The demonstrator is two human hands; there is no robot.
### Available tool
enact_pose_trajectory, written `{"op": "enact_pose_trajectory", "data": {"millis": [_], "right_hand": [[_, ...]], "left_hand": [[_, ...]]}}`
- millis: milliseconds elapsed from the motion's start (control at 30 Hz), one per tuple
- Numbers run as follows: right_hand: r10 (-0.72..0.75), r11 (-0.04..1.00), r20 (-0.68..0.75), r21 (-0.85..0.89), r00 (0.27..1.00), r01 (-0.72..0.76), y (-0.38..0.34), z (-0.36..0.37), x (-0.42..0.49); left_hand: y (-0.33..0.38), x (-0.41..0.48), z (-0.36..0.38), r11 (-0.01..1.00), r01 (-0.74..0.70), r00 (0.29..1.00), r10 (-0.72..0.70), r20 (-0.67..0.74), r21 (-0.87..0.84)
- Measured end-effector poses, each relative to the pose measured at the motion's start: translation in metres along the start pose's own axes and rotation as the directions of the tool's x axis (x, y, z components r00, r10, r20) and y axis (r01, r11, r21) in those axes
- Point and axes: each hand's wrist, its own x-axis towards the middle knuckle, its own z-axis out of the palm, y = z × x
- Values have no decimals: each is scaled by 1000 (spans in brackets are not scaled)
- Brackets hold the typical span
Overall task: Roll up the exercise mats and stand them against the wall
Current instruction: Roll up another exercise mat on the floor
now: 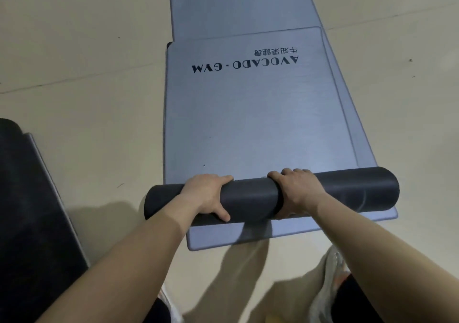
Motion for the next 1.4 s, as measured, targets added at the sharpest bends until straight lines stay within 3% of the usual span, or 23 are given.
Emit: {"op": "enact_pose_trajectory", "data": {"millis": [100,133,200,267,333,367,467,600,700,800,933,1033,1133,1200,1333,1400], "right_hand": [[133,990,-219,-15,967,-139,-19,30,-35],[162,986,-243,-9,956,-169,-26,38,-44],[165,986,-146,-1,975,-167,-31,47,-53],[150,989,-74,8,986,-150,-24,45,-40],[155,987,-87,57,984,-150,-14,28,-14],[157,985,-83,84,984,-150,-9,17,1],[124,990,-87,80,988,-118,-2,0,28],[112,987,-324,-71,939,-142,4,29,29],[68,989,-401,-93,914,-115,20,21,57],[20,992,-333,-113,943,-61,34,-11,77],[9,995,-164,-97,986,-25,38,-51,89],[6,994,-128,-104,992,-19,25,-54,69],[-14,999,18,-39,1000,15,15,-35,34],[-41,999,29,-3,999,41,11,-15,8],[31,998,-323,-47,946,-48,-7,49,-42],[70,997,-358,-8,931,-78,-21,75,-53]], "left_hand": [[-1,2,-9,997,24,996,-17,91,-77],[-3,4,-16,992,34,993,-20,121,-120],[0,5,-22,989,58,992,-43,115,-133],[10,-6,-13,992,124,987,-125,-98,-25],[21,-23,15,979,193,918,-157,-364,65],[25,-29,27,976,206,907,-162,-388,73],[16,-14,37,968,203,950,-159,-267,148],[-9,36,4,983,150,945,-112,-306,104],[-28,62,-28,996,47,960,-24,-277,74],[-41,71,-50,999,-42,961,39,-273,-4],[-48,52,-42,995,9,906,36,-421,104],[-38,32,-40,996,53,940,-26,-341,72],[-24,6,-29,999,42,982,-36,-183,27],[-16,-11,-11,1000,25,996,-24,-86,9],[-14,-16,-13,990,63,998,-65,-15,-127],[-20,-11,-26,965,97,995,-90,43,-243]]}}
